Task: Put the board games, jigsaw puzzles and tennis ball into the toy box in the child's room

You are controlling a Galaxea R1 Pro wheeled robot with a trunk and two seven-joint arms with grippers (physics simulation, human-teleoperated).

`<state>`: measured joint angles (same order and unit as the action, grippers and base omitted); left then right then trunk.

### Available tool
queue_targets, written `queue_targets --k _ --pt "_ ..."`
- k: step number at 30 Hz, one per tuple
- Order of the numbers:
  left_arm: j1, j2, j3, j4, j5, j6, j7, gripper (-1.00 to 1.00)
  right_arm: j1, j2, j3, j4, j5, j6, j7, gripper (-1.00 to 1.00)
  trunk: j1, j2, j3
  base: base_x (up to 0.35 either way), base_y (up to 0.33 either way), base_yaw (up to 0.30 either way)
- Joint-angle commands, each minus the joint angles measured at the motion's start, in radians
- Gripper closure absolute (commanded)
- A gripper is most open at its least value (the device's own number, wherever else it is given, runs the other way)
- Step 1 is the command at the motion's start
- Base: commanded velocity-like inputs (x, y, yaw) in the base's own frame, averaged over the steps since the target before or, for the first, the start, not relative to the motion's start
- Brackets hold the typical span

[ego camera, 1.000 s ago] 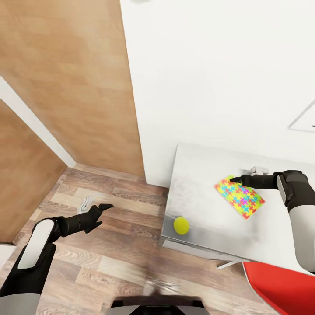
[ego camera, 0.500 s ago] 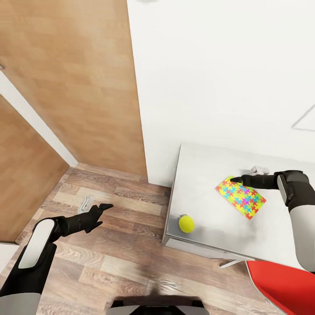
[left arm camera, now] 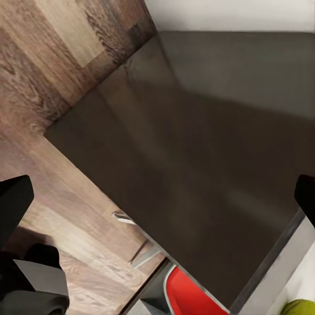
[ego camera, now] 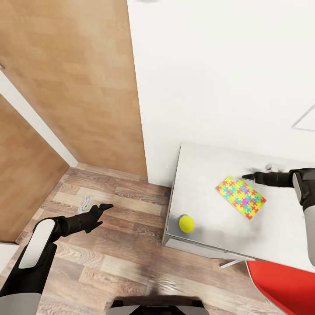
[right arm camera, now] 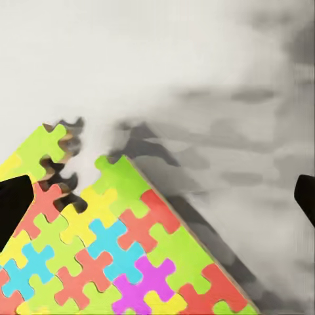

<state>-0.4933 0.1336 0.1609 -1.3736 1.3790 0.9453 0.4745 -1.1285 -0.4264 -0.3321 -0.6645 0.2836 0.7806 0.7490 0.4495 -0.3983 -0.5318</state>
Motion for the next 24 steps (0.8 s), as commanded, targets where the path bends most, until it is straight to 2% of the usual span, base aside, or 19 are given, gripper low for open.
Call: queue_targets --k 1,3,4,6,9,16,24 --pt "-0.001 0.0 0.001 -0.001 0.01 0.003 0.01 -1.0 -0.002 -0.012 -0.013 -0.005 0.01 0.003 0.01 -1.0 0.001 -0.002 -0.001 0.0 0.0 0.0" --pt "-0.001 0.0 0.001 -0.001 0.01 0.003 0.01 -1.0 -0.002 -0.036 -0.036 -0.015 0.01 0.004 0.013 -1.0 0.001 -0.002 -0.001 0.0 0.0 0.0" --pt "-0.001 0.0 0.001 -0.001 0.01 0.003 0.01 -1.0 -0.002 -0.036 -0.036 -0.015 0.01 0.004 0.013 -1.0 0.001 -0.002 -0.001 0.0 0.0 0.0" --pt "-0.001 -0.001 0.0 -0.001 0.008 0.003 0.01 -1.0 -0.001 -0.052 -0.062 -0.025 0.01 0.006 0.015 -1.0 0.001 -0.002 -0.001 0.0 0.0 0.0" --pt "-0.002 -0.002 0.0 -0.001 0.007 0.003 0.01 -1.0 0.002 -0.063 -0.084 -0.034 0.01 0.008 0.016 -1.0 0.001 -0.002 -0.001 0.0 0.0 0.0" --pt "-0.004 -0.004 -0.001 -0.001 0.007 0.003 0.01 -1.0 0.008 -0.073 -0.107 -0.044 0.01 0.012 0.017 -1.0 0.001 -0.002 -0.001 0.0 0.05 -0.069" --pt "-0.006 -0.004 -0.002 -0.001 0.011 0.003 0.01 -1.0 0.012 -0.071 -0.118 -0.049 0.01 0.018 0.019 -1.0 0.001 -0.002 0.001 0.0 0.201 -0.208"
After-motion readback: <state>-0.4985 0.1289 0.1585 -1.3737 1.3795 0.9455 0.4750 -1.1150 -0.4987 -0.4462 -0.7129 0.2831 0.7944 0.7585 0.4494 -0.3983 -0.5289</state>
